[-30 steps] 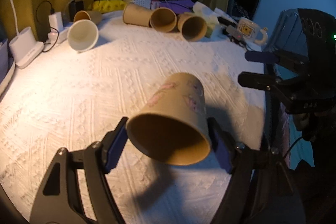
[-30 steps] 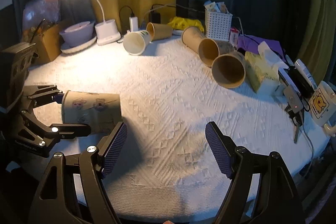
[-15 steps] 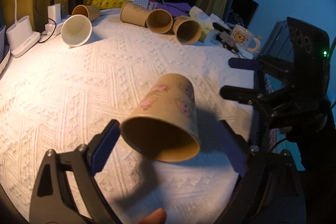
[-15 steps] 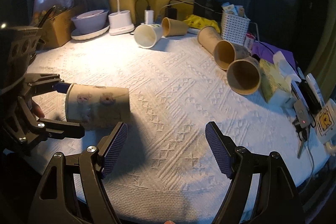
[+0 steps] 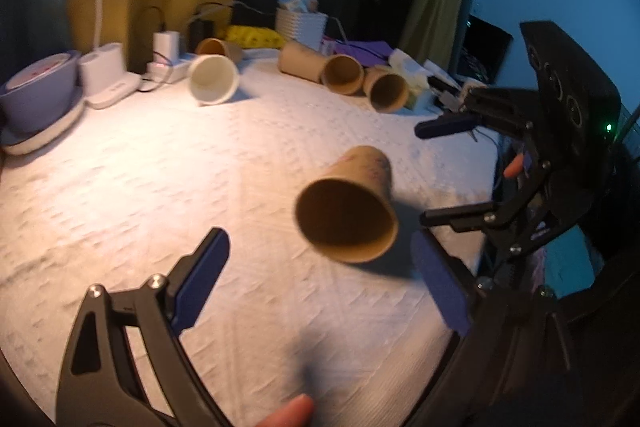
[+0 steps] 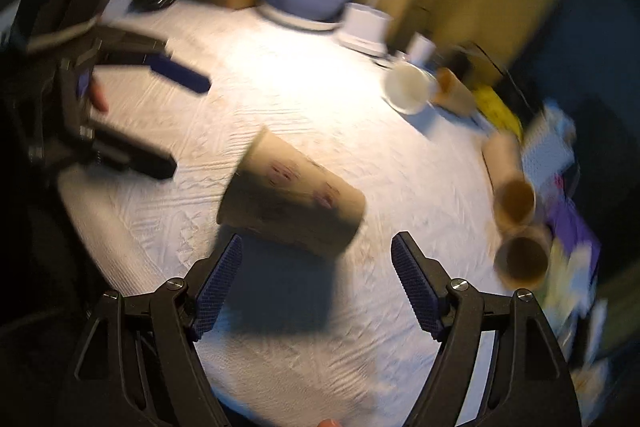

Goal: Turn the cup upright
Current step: 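Close the right gripper on the cup body while the left gripper releases it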

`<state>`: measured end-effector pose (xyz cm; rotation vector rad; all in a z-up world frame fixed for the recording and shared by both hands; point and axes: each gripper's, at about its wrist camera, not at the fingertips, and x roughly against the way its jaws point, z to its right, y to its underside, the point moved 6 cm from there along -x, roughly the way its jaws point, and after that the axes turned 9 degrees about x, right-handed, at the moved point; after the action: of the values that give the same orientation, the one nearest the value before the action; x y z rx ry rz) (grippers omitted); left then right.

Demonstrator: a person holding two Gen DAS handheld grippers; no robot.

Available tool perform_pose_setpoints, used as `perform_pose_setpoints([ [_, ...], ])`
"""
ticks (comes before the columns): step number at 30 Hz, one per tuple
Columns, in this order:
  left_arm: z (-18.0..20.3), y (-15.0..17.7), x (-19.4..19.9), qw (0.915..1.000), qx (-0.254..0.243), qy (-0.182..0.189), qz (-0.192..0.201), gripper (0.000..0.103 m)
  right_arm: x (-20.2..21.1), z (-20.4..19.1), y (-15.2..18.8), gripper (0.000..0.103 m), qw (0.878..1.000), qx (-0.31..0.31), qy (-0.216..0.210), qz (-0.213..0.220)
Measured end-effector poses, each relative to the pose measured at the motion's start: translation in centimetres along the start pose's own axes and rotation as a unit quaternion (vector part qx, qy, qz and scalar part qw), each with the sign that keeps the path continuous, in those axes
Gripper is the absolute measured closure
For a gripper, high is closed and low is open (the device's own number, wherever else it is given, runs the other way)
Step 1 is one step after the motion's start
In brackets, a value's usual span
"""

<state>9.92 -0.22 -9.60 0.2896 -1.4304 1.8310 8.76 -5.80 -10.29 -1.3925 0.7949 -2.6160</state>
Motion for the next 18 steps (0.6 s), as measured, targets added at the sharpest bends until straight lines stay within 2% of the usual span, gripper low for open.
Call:
perform_pose_setpoints([
  [3,-1.1,0.5,0.8,0.9999,0.013,0.000,0.009,0.010,-0.4,-1.0,-1.3,0.023,0.997,0.078,-0.005,-0.008],
  [6,-1.9,1.2,1.2,0.9996,0.025,0.003,0.010,0.010,-1.2,-1.9,-2.2,0.023,0.987,0.155,-0.017,-0.023],
  [11,-2.4,1.6,1.7,0.9990,0.036,0.016,0.019,0.010,-3.0,-3.6,-2.8,0.023,0.962,0.260,-0.035,-0.069],
  [18,-3.3,1.4,2.5,0.9961,0.070,0.039,0.035,0.010,-5.5,-4.3,-3.4,0.023,0.930,0.344,-0.049,-0.118],
])
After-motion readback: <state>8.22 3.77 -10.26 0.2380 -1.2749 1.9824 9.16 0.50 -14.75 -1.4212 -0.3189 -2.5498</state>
